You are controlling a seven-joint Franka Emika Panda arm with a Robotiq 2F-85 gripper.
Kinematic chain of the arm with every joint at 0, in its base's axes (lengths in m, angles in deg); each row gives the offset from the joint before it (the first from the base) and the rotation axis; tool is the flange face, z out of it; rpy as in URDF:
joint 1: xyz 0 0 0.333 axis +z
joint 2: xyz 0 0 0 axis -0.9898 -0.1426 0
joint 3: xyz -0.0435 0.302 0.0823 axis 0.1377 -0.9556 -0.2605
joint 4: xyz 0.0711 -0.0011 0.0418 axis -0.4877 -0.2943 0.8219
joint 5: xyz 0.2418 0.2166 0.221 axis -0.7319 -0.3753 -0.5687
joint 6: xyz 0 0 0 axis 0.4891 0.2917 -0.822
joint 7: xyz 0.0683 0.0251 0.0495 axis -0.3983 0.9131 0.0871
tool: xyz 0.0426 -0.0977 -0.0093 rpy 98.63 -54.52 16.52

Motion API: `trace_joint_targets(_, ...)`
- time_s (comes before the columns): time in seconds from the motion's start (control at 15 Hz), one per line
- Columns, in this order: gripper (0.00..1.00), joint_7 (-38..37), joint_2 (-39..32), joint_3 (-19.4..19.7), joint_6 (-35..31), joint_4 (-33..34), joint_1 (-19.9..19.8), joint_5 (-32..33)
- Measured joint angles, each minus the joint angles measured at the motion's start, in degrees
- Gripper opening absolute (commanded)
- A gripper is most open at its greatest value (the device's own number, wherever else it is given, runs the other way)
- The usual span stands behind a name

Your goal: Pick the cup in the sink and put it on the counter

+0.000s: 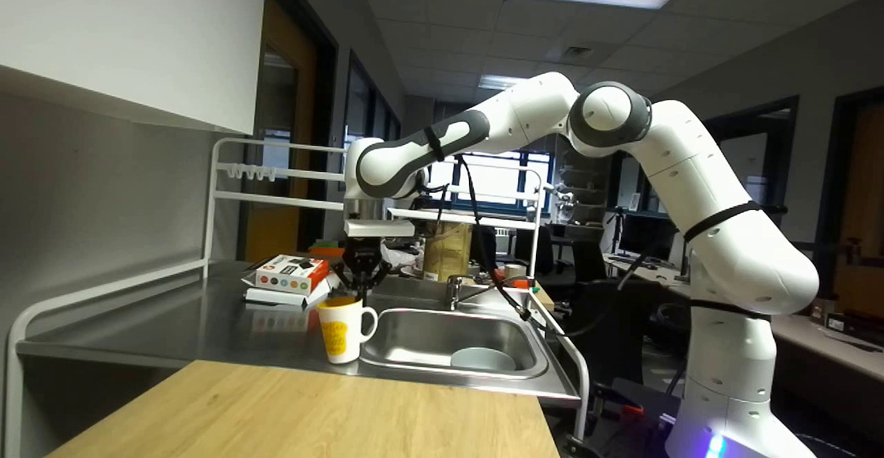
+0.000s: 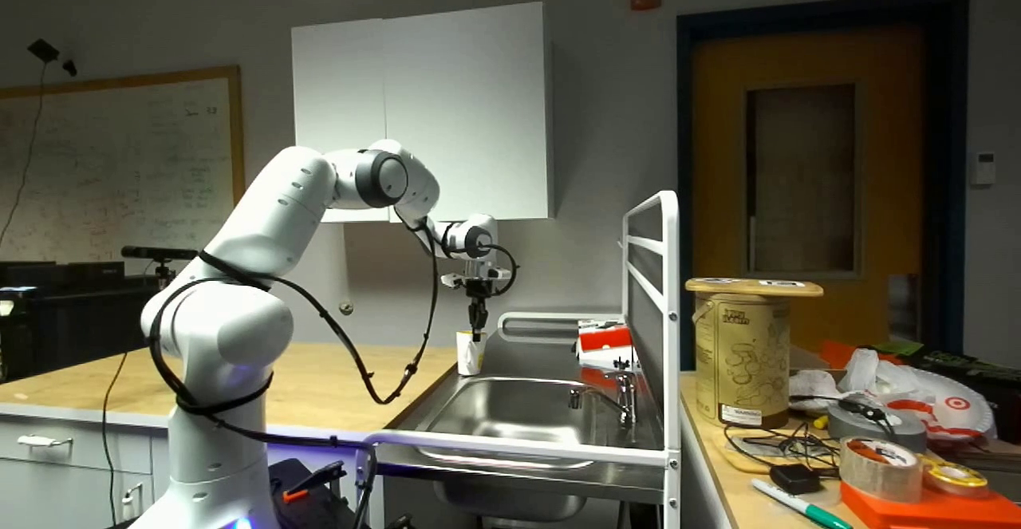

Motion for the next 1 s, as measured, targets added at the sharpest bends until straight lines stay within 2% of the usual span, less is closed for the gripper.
trace_joint_targets(0.13,0.36,0.2,-0.2,0.2,0.0,0.2,0.0,0.0)
trace_joint_targets(0.67,0.96,1.0,-1.8,1.0,-0.2,0.3,0.0,0.0)
trace_joint_targets(0.73,1.0,1.2,-1.9,1.0,-0.1,0.3,0.0,0.0)
trace_joint_targets(1.0,1.0,1.8,-1.9,1.0,-0.1,0.3,0.4,0.3)
